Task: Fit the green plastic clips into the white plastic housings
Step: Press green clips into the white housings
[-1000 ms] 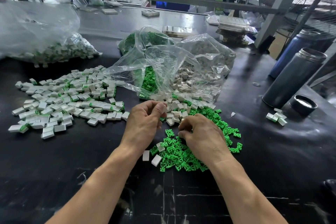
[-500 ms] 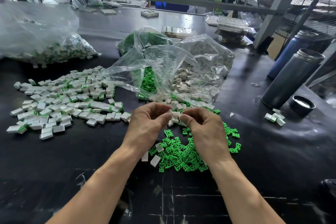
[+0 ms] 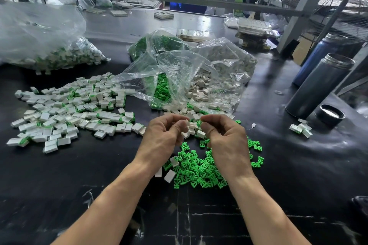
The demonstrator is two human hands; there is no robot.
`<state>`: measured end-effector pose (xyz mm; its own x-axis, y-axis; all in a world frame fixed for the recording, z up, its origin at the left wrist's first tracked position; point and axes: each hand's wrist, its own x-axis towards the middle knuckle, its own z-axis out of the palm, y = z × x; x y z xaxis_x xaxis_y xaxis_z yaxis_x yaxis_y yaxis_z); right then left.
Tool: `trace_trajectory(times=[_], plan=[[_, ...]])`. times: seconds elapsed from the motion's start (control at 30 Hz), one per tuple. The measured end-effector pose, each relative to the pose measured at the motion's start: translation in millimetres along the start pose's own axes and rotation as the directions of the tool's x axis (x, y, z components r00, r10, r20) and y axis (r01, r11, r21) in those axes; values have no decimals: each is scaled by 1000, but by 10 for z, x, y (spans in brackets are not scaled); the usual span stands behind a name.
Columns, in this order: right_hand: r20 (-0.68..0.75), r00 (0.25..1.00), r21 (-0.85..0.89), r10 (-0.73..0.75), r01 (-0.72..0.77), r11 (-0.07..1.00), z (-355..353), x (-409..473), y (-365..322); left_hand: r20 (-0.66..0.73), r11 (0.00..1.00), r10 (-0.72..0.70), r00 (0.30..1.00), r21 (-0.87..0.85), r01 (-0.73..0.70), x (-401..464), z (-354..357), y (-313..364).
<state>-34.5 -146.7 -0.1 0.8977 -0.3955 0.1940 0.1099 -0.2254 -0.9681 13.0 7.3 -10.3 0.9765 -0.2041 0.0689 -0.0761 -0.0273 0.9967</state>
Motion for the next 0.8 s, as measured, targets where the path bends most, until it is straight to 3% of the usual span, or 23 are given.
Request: trace_trajectory(times=[0.3, 0.8], plan=[[-3, 1000, 133, 19, -19, 991, 7, -32, -49, 51, 999, 6, 999, -32, -4, -6, 42, 29], [28, 999, 107, 35, -38, 994, 13, -56, -82, 107, 998, 48, 993, 24, -51, -53, 34, 82]])
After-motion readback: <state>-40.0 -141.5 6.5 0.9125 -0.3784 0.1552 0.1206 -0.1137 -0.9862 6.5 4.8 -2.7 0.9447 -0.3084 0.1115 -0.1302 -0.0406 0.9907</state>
